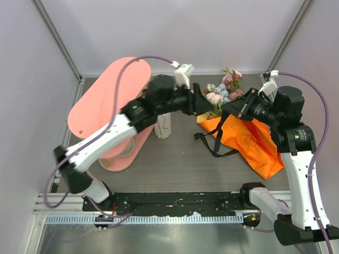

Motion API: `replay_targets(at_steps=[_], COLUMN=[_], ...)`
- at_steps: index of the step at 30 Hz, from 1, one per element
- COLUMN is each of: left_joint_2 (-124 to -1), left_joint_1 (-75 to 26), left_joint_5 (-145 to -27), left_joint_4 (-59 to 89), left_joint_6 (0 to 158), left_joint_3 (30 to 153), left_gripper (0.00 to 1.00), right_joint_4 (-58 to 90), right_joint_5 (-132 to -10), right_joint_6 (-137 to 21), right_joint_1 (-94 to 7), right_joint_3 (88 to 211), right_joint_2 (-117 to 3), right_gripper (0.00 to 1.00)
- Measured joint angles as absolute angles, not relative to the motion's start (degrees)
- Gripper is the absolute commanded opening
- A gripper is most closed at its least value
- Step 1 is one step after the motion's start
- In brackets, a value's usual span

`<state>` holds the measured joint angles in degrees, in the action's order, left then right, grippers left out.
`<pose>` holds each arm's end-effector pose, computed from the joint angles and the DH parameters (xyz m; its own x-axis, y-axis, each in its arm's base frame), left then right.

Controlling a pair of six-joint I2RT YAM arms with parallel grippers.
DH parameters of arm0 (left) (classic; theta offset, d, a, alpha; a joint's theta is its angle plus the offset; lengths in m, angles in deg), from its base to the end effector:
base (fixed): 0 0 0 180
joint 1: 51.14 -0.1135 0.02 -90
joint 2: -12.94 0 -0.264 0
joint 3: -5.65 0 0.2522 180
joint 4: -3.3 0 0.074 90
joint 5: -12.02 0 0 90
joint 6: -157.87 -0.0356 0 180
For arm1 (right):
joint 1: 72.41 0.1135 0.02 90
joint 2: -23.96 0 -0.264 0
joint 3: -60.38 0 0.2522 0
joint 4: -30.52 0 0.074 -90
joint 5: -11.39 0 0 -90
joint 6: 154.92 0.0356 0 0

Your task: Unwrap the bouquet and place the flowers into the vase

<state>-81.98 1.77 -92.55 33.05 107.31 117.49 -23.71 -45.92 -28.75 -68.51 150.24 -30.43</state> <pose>0.2279 -0.3162 0.4258 -0.6878 -0.1097 -0.7175 0.6254 0.4122 -0.6626 0.1684 0.0308 0.4410 -0.5939 0.4574 -0.6619 -0.2687 0.6627 0.6990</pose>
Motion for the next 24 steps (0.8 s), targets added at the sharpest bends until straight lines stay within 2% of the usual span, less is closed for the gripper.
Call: replay_targets(at_steps=[8, 11, 13, 15, 18, 21, 24], left_joint_2=[-49.26, -38.98, -33.30, -29.47, -27.27, -25.96, -23.70], left_joint_1=[1.77, 1.79, 1.77, 1.77, 1.77, 1.79, 1.79], left_joint_5=[-79.76, -75.92, -74.02, -72.62, -71.42, -70.96, -70.48], left_joint_4=[47.83, 53.75, 56.66, 59.24, 62.06, 64.04, 65.79], left_joint_6=[101.32, 100.29, 99.88, 99.22, 98.39, 97.39, 96.86], left_joint_3=[106.91, 106.58, 107.24, 109.21, 112.29, 112.66, 111.85], left_gripper=[0.60, 0.63, 0.63, 0.63, 0.63, 0.64, 0.66], right_joint_4=[-23.36, -20.08, -17.48, -14.46, -10.22, -3.88, -0.04], right_joint_5=[-45.94, -48.92, -53.57, -62.77, -69.70, -70.42, -70.14], right_joint_6=[-30.11, -27.97, -26.41, -25.47, -25.08, -23.84, -23.14], right_joint_1=[-64.05, -56.99, -48.25, -33.30, -17.10, -9.02, -6.15], right_joint_3=[148.68, 146.41, 146.26, 148.14, 155.85, 165.89, 172.42], right_joint_2=[-27.40, -28.36, -30.65, -36.51, -48.77, -62.85, -70.54], right_gripper=[0.01, 0.01, 0.01, 0.01, 0.01, 0.01, 0.01])
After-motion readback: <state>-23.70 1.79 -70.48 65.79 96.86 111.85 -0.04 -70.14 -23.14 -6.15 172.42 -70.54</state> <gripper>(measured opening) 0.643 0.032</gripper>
